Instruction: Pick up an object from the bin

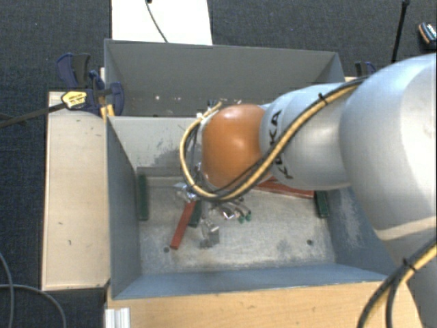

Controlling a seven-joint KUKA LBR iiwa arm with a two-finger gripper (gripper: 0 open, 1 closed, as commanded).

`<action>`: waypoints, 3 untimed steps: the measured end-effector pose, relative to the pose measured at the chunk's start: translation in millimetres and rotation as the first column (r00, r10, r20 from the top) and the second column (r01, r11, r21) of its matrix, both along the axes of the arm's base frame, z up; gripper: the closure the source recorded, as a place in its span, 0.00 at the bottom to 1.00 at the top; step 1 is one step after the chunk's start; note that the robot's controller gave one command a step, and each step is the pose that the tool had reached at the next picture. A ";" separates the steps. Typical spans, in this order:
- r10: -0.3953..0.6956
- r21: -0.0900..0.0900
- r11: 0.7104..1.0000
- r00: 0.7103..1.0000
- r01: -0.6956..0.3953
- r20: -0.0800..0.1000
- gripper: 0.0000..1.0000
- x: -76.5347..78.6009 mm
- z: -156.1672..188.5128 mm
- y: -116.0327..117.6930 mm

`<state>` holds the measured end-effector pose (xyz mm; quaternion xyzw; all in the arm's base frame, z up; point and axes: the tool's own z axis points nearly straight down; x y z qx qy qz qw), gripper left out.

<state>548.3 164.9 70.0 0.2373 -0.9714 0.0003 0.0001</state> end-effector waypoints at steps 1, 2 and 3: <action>-0.004 0.002 1.000 1.000 0.004 0.000 1.00 0.2 0.4 1.7; -0.021 0.005 1.000 1.000 0.021 0.011 1.00 11.3 114.9 9.5; -0.059 0.005 0.998 0.998 0.059 0.010 1.00 11.4 175.3 11.2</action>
Offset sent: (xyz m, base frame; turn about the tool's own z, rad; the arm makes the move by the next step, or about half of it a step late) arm 0.0000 0.0000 0.0000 0.0000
